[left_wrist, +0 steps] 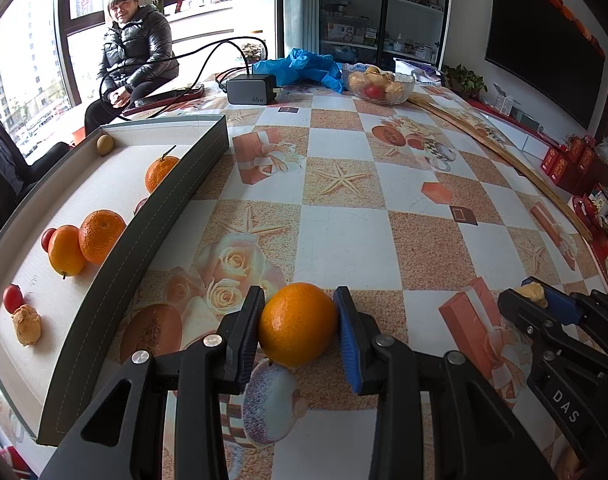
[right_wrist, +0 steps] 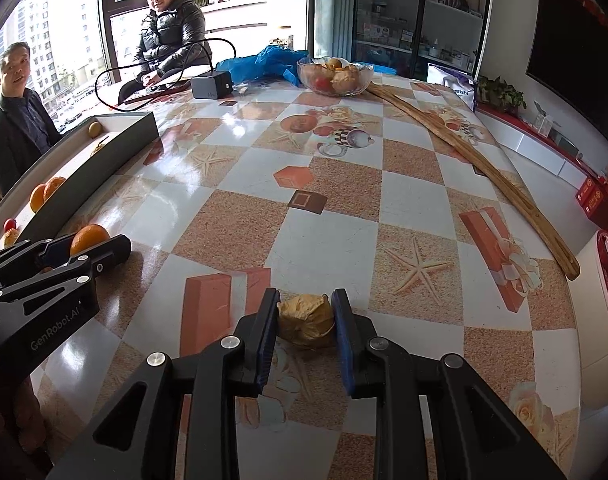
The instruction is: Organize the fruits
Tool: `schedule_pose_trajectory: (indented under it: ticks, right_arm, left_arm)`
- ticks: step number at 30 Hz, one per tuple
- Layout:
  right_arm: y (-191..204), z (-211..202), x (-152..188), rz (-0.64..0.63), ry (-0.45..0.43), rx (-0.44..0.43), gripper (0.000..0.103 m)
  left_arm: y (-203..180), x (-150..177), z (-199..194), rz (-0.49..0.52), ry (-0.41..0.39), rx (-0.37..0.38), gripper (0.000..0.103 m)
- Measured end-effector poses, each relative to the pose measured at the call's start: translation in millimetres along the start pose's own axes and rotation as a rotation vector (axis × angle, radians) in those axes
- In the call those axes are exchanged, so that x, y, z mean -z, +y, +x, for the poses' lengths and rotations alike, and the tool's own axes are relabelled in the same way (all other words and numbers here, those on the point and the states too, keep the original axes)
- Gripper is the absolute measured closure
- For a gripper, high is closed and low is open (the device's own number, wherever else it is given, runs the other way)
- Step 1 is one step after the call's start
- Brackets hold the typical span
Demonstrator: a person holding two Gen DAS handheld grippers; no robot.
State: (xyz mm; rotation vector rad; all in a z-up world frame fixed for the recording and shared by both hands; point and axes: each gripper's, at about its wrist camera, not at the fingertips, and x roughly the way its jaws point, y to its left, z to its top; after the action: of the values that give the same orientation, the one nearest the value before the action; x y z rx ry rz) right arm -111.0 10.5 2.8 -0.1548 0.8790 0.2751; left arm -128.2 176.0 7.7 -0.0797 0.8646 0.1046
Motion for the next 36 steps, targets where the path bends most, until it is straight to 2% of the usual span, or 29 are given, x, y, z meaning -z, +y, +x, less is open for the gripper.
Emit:
schedule_pose_trajectory:
  ticks: [9, 20, 32, 36]
  right_arm:
    - [-4.3, -7.5, 6.4, 0.032, 0.024, 0.02, 0.076]
    - [-21.7, -14.8, 8.8, 0.117, 0.102, -0.036, 0.076]
    - [-31.3, -15.5, 7.1, 0.209, 0.131, -0.102, 0.076]
    - [-34.9, -15.9, 7.1, 0.239, 0.137, -0.125, 0.076]
  left_arm:
    - [0.1, -0.1, 0.0, -0.001, 0.0, 0.003, 0.065]
    - [0.2, 5.5, -4.6, 0.018, 0.007, 0.023, 0.066]
    - [16.3, 17.8, -21.4, -0.008, 0.063, 0.11, 0.067]
    - [25.3, 20.3, -24.6, -0.032, 0.072, 0.16, 0.067]
